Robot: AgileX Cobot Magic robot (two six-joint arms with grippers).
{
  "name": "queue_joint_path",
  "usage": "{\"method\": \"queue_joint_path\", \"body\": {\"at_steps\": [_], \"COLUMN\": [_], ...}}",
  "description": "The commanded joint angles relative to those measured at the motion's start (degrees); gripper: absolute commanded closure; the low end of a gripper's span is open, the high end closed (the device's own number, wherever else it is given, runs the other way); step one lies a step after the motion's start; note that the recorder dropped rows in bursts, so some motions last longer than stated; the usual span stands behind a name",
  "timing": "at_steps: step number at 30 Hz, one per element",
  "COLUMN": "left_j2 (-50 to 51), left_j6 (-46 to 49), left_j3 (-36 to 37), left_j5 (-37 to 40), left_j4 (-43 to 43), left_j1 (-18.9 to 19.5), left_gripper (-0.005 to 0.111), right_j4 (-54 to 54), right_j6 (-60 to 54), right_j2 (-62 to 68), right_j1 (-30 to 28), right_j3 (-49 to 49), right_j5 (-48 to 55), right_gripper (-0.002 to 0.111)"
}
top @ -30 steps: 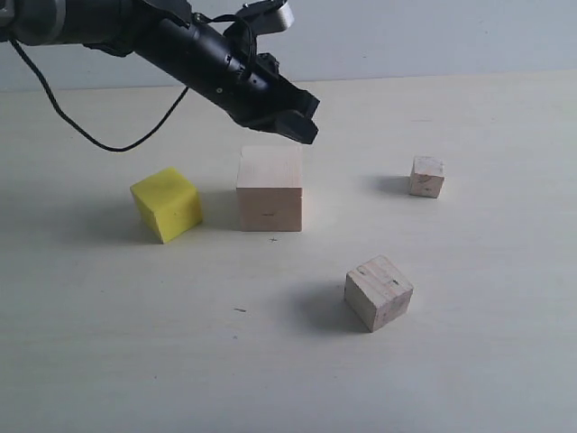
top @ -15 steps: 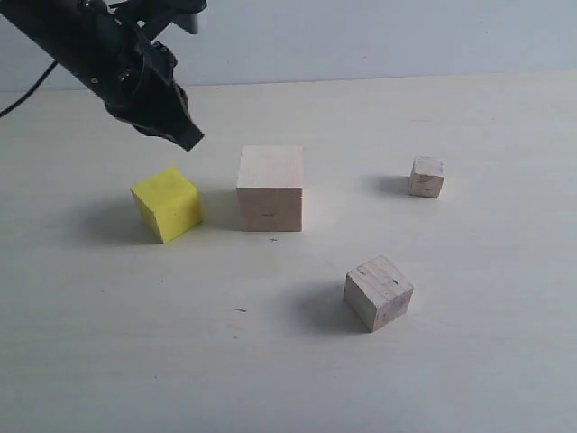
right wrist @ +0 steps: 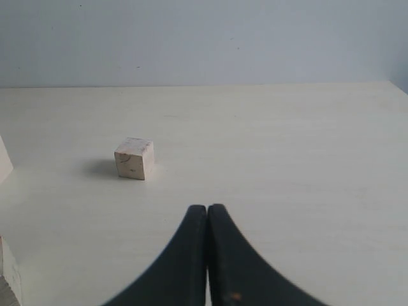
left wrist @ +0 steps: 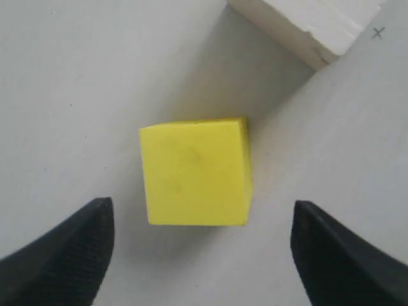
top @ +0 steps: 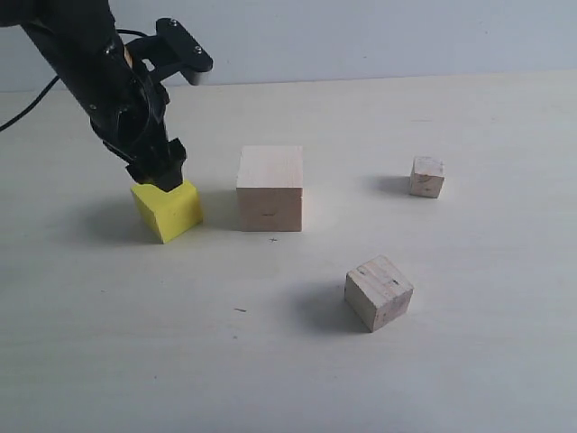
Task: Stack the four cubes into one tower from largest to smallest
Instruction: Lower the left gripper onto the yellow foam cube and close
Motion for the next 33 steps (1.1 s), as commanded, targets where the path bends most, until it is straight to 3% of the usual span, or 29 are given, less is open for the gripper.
{"method": "queue_joint_path", "body": {"at_steps": [1, 33], "left_j2": [1.49, 13.32], "left_j6": [-3.41, -2.75], "left_j3": [0.35, 0.35], "left_j5": [-1.07, -8.20], "left_j4": [1.98, -0.38], "left_j1": [0.00, 2.38], "left_gripper": [0.030, 0.030], "right_j4": [-0.24, -0.24], "right_j6": [-0.32, -0.32], "right_j2": [-0.24, -0.24], "right_j1": [0.13, 0.13], "right_j3": [0.26, 0.26], "right_j5": [-0.69, -0.69], "right_gripper": [0.108, 0.108]}}
